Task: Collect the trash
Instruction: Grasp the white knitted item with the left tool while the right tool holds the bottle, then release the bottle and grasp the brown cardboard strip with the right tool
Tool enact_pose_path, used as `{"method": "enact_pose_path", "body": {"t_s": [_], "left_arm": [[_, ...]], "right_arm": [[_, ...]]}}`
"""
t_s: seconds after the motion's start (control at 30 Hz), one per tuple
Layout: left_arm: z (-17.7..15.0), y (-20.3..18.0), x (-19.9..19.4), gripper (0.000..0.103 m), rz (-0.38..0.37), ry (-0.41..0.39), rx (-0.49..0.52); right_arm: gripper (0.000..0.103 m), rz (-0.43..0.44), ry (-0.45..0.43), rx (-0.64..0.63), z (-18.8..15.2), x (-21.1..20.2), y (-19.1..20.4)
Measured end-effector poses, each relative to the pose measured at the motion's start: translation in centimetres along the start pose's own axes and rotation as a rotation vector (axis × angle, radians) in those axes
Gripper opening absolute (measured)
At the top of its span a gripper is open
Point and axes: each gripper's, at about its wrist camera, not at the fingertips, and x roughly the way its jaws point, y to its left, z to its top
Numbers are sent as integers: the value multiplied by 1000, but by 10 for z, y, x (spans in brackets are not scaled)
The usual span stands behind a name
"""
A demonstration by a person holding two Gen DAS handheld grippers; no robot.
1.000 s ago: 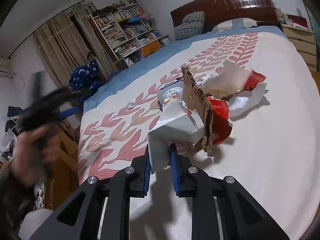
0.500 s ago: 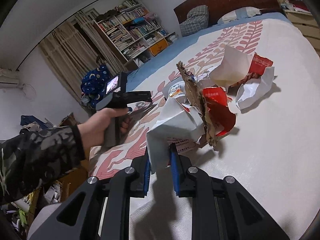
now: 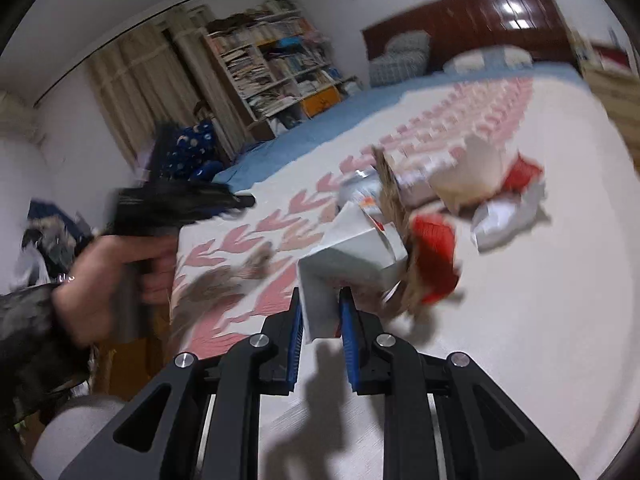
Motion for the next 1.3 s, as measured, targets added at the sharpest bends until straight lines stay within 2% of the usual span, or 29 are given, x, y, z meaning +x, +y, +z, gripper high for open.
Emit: {"method": "enact_pose_path", "body": {"t_s": [0.07,0.13,0.27,0.33,0.43,0.53,0.67,0.83,0.87,0.9,0.93,0.97,1.0,1.1,1.17,1.2,1.23,1.3], "left_arm": [[-12,-30,-70,22,-72,-102,58],[-20,-52,-124,22,-120,-167,92],[-34,-86,-194,22,-205,-249,64],[-43,-101,-214,22,-233,-290,40],[-54,-109,-214,22,-256,-289,-5],[-67,-109,-196,22,-270,-227,-59],[-82,-106,-188,22,-269,-185,-73],[-94,-92,-180,22,-247,-151,-86],[-96,-91,-179,22,-245,-147,-90],[-101,-88,-181,22,-242,-140,-94],[-103,-85,-179,22,-239,-136,-96],[-105,-85,-179,22,-238,-135,-98],[-108,-82,-179,22,-234,-131,-100],[-112,-73,-179,22,-231,-121,-112],[-116,-66,-179,22,-230,-113,-125],[-117,-63,-178,22,-227,-109,-130],[-118,-60,-177,22,-224,-103,-138],[-122,-54,-174,22,-224,-95,-152]], "right_arm": [[19,3,-38,-7,7,-25,8],[19,-2,-90,-19,20,-58,13],[19,10,-169,-6,44,-110,15],[19,31,-182,10,51,-124,13],[19,41,-136,30,54,-123,2],[18,72,-71,91,36,-109,-15],[12,98,-14,158,4,-97,-36],[14,92,45,178,-12,-82,-44],[22,88,53,174,-13,-77,-42],[33,74,70,169,-12,-69,-39],[68,62,88,169,-11,-60,-36],[89,52,96,171,-10,-53,-33],[90,38,110,170,-9,-42,-30],[89,-49,227,117,-6,2,-15],[76,-46,307,70,-10,27,-2],[71,-84,348,-2,-14,39,10],[64,-134,358,-81,-17,47,21],[57,-150,358,-108,-18,51,28]]}}
